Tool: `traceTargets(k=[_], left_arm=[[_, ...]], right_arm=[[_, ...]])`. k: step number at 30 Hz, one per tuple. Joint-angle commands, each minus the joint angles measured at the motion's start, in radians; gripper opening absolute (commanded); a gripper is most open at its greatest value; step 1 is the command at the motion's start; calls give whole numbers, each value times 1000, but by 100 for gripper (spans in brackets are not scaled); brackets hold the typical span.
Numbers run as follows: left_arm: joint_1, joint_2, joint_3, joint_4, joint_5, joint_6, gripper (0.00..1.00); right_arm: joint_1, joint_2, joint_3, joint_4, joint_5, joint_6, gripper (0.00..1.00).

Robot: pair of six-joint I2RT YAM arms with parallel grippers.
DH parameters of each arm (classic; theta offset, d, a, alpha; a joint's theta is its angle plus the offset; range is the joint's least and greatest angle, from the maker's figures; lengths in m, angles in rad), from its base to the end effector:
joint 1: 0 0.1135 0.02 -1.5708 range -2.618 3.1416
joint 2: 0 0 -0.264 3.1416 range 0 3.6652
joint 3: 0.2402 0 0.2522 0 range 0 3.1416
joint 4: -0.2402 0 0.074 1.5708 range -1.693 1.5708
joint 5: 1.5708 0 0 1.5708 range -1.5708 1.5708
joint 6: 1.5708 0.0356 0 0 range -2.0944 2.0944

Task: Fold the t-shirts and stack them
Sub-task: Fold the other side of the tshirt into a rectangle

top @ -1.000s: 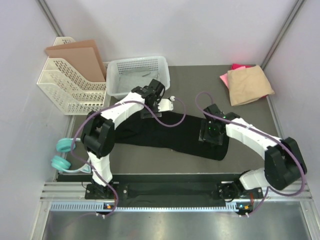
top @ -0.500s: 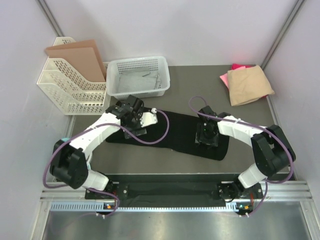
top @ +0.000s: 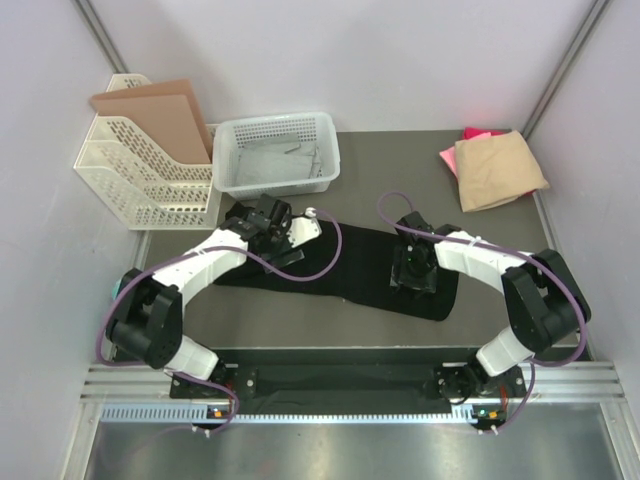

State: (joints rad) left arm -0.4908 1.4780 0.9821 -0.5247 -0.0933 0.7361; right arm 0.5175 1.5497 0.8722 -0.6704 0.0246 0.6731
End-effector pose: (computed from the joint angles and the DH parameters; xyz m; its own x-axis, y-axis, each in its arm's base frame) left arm 0.2633 -0.1369 0.2193 -0.2709 0.9027 -0.3342 0.8207 0.3980 0.4099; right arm 0.2326 0.1314 0.1638 -0.9681 0.1661 -0.1878 0.1454 0.9822 0.1190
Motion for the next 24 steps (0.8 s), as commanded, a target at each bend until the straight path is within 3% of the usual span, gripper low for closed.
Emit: traceTargets(k=[1, 14, 19, 22, 24], left_arm=[[-2, 16, -5, 58, 36, -41, 85], [-2, 88, -51, 101, 23, -34, 81], [0, 148, 33, 97, 24, -38, 46], [0, 163, 73, 83, 23, -37, 35], [1, 168, 89, 78, 14, -29, 21]], right_arm=[[12, 7, 33, 45, 23, -9, 58], [4, 1, 25, 45, 24, -4, 58], [3, -11, 2, 52, 20, -1, 57], [4, -17, -13, 61, 18, 2, 57], [3, -17, -19, 68, 18, -1, 57]])
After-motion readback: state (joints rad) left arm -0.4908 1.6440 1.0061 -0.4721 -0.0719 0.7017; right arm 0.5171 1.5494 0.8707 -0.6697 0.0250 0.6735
